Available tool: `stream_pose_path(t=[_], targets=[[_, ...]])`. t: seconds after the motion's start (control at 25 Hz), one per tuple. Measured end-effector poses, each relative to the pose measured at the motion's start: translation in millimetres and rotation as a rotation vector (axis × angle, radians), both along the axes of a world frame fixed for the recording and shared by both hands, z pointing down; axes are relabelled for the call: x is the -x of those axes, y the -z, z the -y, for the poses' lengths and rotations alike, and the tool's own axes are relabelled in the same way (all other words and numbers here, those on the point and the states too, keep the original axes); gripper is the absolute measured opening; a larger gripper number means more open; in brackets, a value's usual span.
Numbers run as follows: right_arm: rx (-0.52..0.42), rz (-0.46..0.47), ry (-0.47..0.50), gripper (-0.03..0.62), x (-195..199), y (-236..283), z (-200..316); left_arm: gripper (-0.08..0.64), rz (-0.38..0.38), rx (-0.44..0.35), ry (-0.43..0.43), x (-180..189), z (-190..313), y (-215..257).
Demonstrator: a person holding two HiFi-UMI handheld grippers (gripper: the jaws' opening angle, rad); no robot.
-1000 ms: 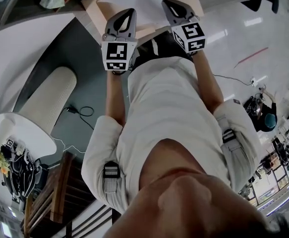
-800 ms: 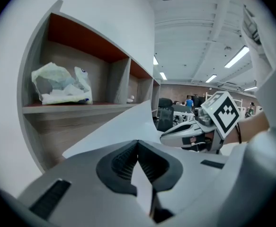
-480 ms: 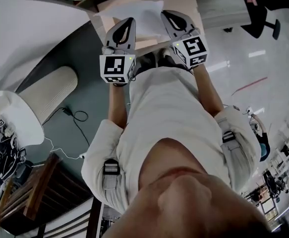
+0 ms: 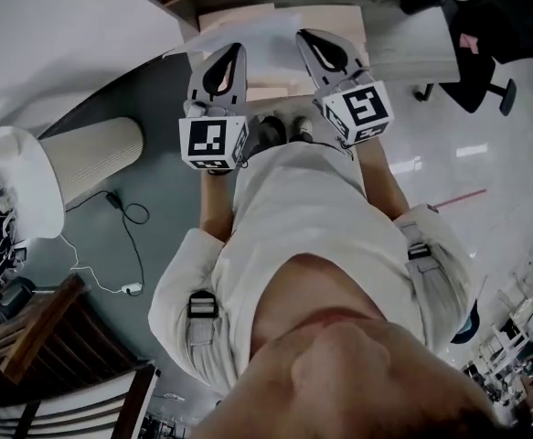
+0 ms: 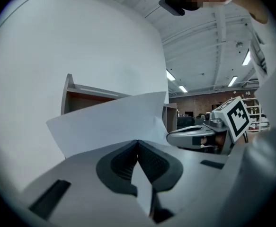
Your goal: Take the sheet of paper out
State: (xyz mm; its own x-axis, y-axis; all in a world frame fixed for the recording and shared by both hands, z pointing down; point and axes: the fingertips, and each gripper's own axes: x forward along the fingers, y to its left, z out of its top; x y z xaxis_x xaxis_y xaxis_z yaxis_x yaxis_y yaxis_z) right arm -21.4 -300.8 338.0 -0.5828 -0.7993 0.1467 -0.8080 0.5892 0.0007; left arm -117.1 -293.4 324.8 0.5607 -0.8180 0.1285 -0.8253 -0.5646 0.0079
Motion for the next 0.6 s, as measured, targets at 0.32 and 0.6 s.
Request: stream_pose_path(t=[0.32,0.6], targets=[[-0.065,0.020,0.059,0.021,5.8,33.7,-19.6,0.011,0.007,-0.045,0.035,4.6,-19.3,23.8],[-0.070,0.020,0.086,0.021,12.9,35.3,-27.7,0.011,0.011,-0.053,0.049,7.0,-25.7,27.9]])
